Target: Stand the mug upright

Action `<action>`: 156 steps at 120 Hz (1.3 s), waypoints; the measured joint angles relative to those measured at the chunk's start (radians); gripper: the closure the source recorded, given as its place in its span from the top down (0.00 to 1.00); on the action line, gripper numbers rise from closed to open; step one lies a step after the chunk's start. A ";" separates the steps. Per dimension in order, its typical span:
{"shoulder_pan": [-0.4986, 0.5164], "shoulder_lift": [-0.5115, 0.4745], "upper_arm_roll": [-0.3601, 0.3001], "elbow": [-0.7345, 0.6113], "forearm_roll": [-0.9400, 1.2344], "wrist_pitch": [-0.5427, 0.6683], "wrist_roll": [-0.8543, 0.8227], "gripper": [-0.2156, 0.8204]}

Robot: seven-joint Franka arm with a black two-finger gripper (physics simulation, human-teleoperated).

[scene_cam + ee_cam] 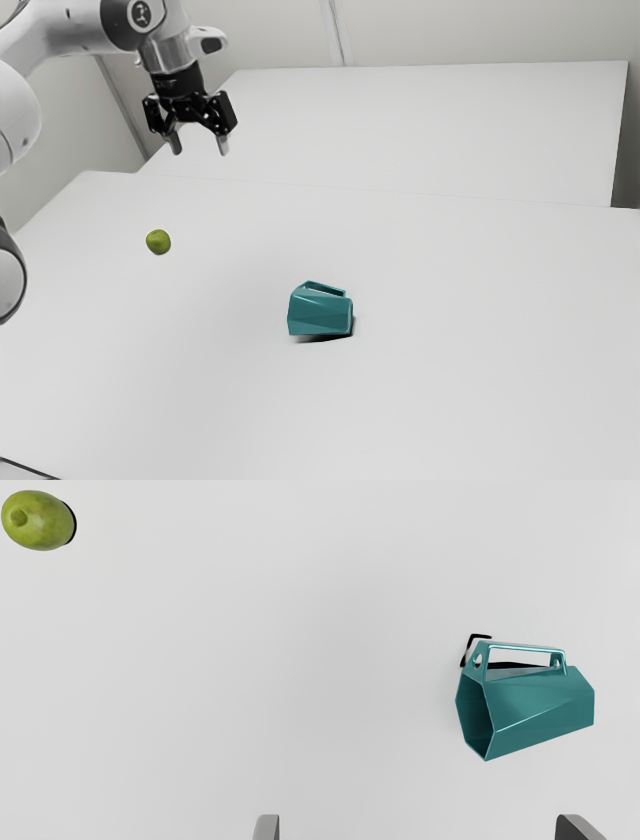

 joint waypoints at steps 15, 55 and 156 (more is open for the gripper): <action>-0.026 -0.085 -0.001 -0.093 -0.015 0.000 -0.015 0.79; 0.024 -0.329 0.056 -0.988 -0.695 0.475 0.188 0.79; 0.017 -0.118 0.054 -1.040 -1.312 0.696 0.830 0.79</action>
